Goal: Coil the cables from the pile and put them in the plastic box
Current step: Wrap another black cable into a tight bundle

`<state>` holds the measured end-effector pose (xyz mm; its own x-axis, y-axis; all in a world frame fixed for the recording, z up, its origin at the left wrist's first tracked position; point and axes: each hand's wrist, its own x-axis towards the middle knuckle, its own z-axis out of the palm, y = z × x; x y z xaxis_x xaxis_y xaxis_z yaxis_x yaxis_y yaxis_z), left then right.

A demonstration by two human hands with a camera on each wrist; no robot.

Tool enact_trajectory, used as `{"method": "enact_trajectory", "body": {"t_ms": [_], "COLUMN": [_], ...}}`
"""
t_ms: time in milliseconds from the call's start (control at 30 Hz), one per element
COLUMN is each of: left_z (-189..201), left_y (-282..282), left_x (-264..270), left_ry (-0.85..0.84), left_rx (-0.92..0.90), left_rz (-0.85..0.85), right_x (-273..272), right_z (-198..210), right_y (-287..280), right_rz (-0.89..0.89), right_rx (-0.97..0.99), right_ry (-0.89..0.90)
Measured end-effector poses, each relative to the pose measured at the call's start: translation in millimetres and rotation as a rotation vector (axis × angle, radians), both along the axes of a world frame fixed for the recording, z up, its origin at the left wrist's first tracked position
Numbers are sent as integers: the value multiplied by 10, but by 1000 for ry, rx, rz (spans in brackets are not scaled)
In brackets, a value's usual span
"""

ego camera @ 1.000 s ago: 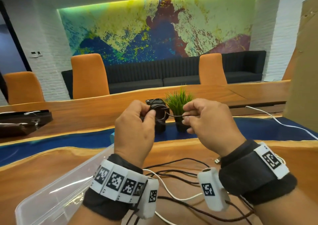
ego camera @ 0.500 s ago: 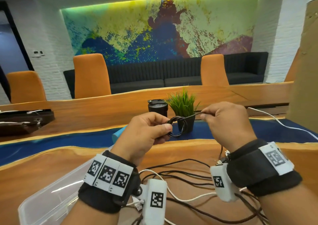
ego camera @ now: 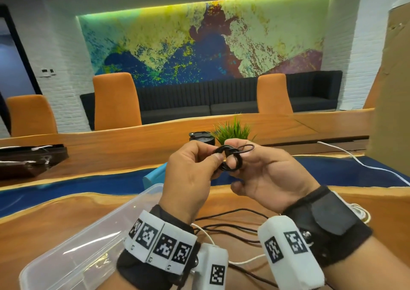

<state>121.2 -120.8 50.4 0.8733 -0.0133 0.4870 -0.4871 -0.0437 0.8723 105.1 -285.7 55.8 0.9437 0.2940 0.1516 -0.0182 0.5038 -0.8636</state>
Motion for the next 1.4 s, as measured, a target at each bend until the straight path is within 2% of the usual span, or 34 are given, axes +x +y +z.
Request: {"method": "enact_trajectory", "body": {"t_ms": [67, 100, 200, 333, 433, 500, 567, 600, 667, 733, 800, 833, 900, 967, 1067, 1167, 1233, 1400], "left_z": [-17, -29, -81, -89, -81, -71, -16, 20, 89, 135, 160, 160, 153, 135, 143, 151, 161, 134], "left_y": [-42, -62, -99, -122, -54, 49, 169, 218, 284, 302, 265, 232, 157, 88, 50, 96, 105, 31], "left_x": [-9, -16, -18, -19, 29, 113, 183, 202, 193, 155, 82, 49, -6, -31, -69, -50, -63, -130], "left_ry": [-51, -69, -131, -152, -130, -50, 107, 184, 295, 366, 383, 356, 238, 133, 114, 114, 131, 177], "left_rx": [-18, -22, -10, -36, -66, -138, -293, -397, -597, -637, -460, -299, 22, 147, 72, -8, 3, 49], "left_rz": [38, 53, 140, 230, 276, 305, 275, 216, 31, -191, -368, -389, -292, -205, -157, -122, -140, -202], "right_x": [-14, -10, -23, -25, -30, -55, -110, -137, -165, -118, -22, 13, 49, 25, -58, -96, -107, -70], "right_z": [8, 9, 31, 15, 3, 40, 104, 131, 144, 69, -20, -37, -21, 51, 153, 198, 206, 136], "right_y": [-22, -14, 66, 177, 207, 168, 93, 58, 8, 14, 36, 37, 20, -1, -46, -127, -138, -8], "right_rz": [50, -8, -315, -625, -861, -814, -533, -385, -199, -152, -328, -450, -622, -681, -623, -551, -545, -615], "right_rx": [-26, -127, -463, -538, -765, -807, -738, -720, -865, -1131, -1258, -1241, -1099, -954, -814, -935, -970, -828], "right_ry": [-88, -146, -295, -427, -594, -600, -561, -556, -566, -565, -579, -585, -579, -574, -558, -562, -581, -606]}}
